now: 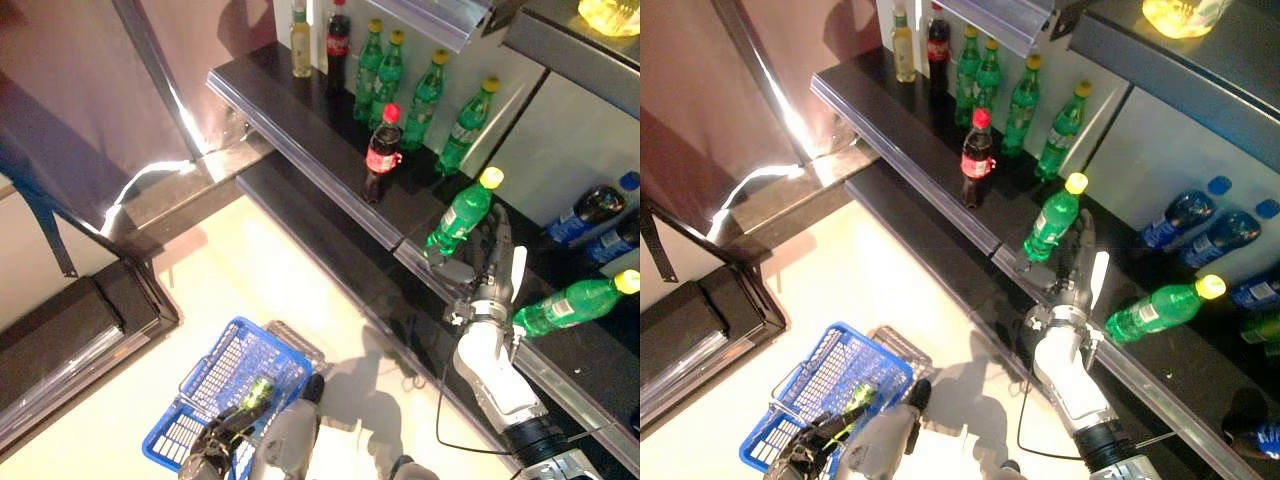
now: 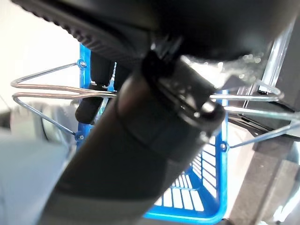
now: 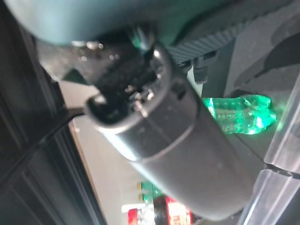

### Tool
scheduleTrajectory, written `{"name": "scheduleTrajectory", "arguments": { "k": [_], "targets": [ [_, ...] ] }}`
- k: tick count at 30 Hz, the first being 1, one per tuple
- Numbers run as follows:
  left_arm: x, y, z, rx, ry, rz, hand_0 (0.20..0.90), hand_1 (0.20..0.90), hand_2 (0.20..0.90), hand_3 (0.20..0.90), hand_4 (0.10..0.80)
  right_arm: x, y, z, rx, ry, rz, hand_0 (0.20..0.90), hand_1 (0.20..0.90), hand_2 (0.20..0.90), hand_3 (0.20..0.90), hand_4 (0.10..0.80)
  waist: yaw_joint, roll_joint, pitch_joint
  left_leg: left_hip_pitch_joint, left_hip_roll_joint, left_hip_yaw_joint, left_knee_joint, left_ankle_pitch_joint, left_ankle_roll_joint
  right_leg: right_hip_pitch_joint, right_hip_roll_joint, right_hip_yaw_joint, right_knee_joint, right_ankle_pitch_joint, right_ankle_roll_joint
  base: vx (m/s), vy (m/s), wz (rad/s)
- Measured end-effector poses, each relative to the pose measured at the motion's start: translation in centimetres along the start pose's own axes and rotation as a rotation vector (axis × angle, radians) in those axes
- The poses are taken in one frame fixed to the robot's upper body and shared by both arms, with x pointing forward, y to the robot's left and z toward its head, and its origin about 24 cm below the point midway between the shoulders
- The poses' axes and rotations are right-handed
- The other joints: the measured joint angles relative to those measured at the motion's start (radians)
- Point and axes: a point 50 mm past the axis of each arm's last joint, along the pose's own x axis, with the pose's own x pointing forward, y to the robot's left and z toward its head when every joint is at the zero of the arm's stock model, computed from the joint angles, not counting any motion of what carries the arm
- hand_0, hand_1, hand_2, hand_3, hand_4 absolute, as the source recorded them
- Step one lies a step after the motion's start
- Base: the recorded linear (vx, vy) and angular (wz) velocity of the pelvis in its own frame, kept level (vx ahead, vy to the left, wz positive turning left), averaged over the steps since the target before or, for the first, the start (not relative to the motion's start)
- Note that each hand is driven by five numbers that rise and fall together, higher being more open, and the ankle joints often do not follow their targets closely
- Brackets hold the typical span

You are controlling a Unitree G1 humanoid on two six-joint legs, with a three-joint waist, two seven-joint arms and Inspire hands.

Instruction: Pick up the drink and place into the basket.

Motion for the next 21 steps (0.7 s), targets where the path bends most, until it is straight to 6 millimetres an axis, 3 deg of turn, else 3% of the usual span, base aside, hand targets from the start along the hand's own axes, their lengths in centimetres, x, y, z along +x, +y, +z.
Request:
{"name": "scheduleTrajectory", "arguments": {
  "k": [5, 12, 15, 21],
  "targets": [
    [0.0, 0.1, 0.0, 0.009, 0.012, -0.004, 0.300, 0.300, 0.300, 0.200, 0.100, 0.7, 1.5, 0.6, 0.058, 0.012, -0.078, 0.900, 0.900, 0.900, 0.900, 0.800, 0.009, -0.001, 0.005, -0.021, 0.014, -0.002, 0.003, 0.006, -0.009, -0.028, 0.010, 0.001, 0.002, -0.012, -0.002, -0.068, -0.038, 0.01],
    [0.3, -0.2, 2.3, 0.019, -0.034, -0.018, 0.300, 0.300, 0.300, 0.200, 0.100, 3.5, 3.0, 3.4, 0.149, -0.012, -0.157, 0.900, 0.900, 0.900, 0.900, 0.800, 0.059, -0.013, 0.051, -0.077, 0.066, -0.010, -0.017, 0.028, -0.041, -0.090, 0.061, 0.002, 0.000, -0.008, -0.005, -0.086, -0.094, 0.04],
    [0.4, 0.0, 3.4, 0.011, -0.063, -0.016, 0.300, 0.300, 0.300, 0.200, 0.100, 4.4, 3.7, 5.3, 0.215, -0.033, -0.162, 0.900, 0.900, 0.900, 0.900, 0.800, 0.073, -0.034, 0.072, -0.098, 0.072, -0.021, 0.000, 0.033, -0.044, -0.103, 0.074, 0.000, -0.001, -0.010, 0.000, -0.032, -0.089, -0.01],
    [0.5, -0.1, 5.1, 0.028, -0.108, -0.024, 0.300, 0.300, 0.300, 0.200, 0.100, 5.5, 4.8, 7.1, 0.280, -0.037, -0.166, 0.900, 0.900, 0.900, 0.900, 0.800, 0.098, -0.061, 0.089, -0.136, 0.076, -0.027, 0.021, 0.027, -0.050, -0.119, 0.091, -0.002, -0.016, -0.007, 0.006, -0.024, -0.070, 0.02]
  ]
}}
